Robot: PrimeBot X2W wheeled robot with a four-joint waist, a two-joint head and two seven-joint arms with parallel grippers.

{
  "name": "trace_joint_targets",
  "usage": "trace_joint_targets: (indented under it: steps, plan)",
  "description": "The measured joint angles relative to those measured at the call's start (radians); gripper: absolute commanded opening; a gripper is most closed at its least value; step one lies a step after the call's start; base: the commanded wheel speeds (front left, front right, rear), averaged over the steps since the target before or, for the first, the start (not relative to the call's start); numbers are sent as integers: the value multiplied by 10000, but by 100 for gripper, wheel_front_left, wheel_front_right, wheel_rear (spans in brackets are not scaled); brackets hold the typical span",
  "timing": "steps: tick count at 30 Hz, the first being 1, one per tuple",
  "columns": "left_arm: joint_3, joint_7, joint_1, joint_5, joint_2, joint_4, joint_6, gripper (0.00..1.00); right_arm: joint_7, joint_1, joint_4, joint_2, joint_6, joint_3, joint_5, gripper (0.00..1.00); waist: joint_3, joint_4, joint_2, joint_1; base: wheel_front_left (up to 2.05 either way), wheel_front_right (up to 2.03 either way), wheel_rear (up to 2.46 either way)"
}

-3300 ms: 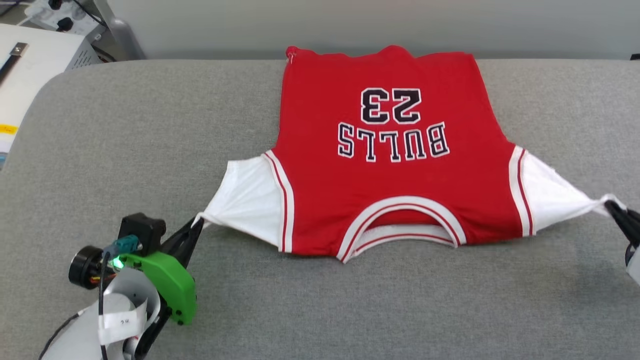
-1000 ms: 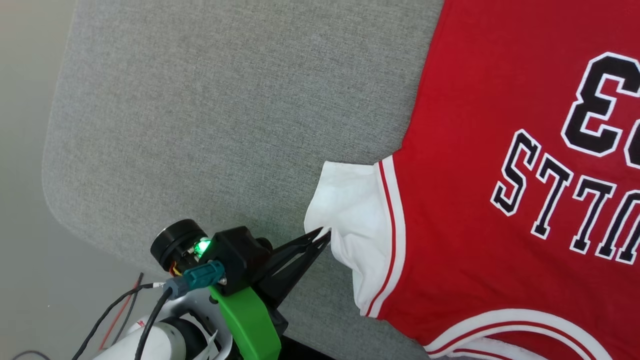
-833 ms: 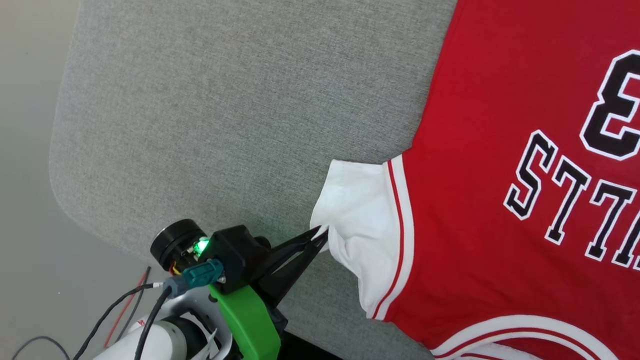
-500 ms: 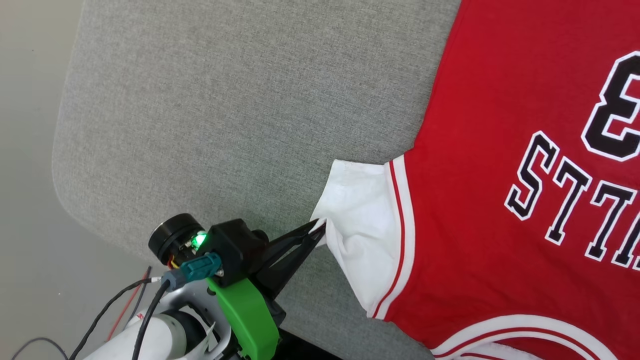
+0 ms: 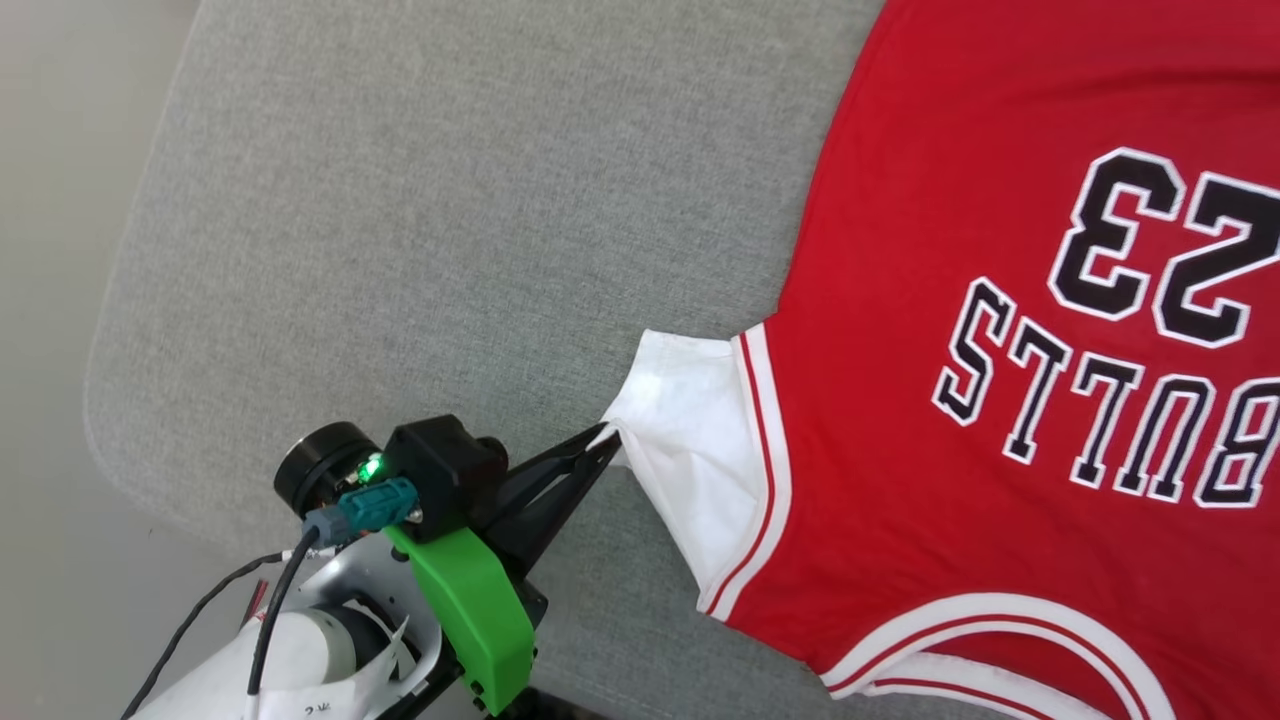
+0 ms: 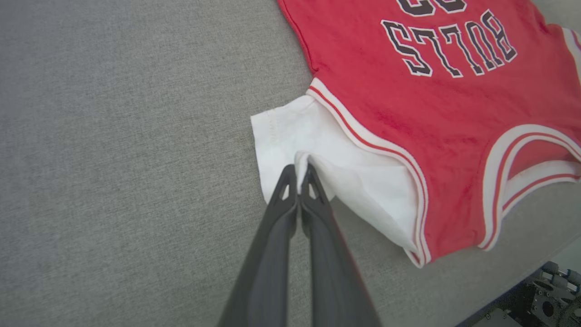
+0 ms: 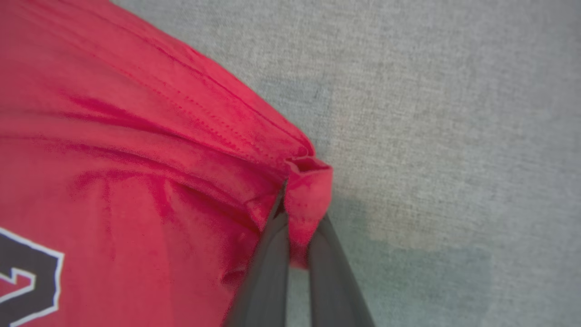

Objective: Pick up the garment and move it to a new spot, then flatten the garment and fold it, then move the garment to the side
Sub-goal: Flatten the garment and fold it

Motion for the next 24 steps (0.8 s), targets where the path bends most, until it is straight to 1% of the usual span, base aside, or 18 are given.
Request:
trace_joint_targets:
  steps: [4, 11, 15, 20, 24]
  plan:
    - [113, -56, 45, -163, 52, 182, 125, 0, -276, 1066, -148, 40, 0, 194, 77, 0, -597, -298, 0, 0, 0, 0, 0]
    - [173, -102, 429, -334, 161, 324, 341, 0, -376, 3110, -577, 437, 0, -150, 297, 0, -1665, -914, 0, 0, 0, 0, 0]
    - [205, -148, 700, -495, 244, 435, 514, 0, -314, 4313, -1051, 731, 0, -583, 360, 0, -2238, -1305, 0, 0, 0, 0, 0]
    - [301, -422, 989, -573, 215, 525, 696, 0, -136, 5962, -1854, 1129, 0, -1225, 382, 0, -2884, -1803, 0, -1, 0, 0, 0]
    - [351, -686, 1143, -671, 21, 685, 811, 0, 10, 7236, -2665, 1592, 0, -1891, 380, 0, -3326, -2160, 0, -1, 0, 0, 0]
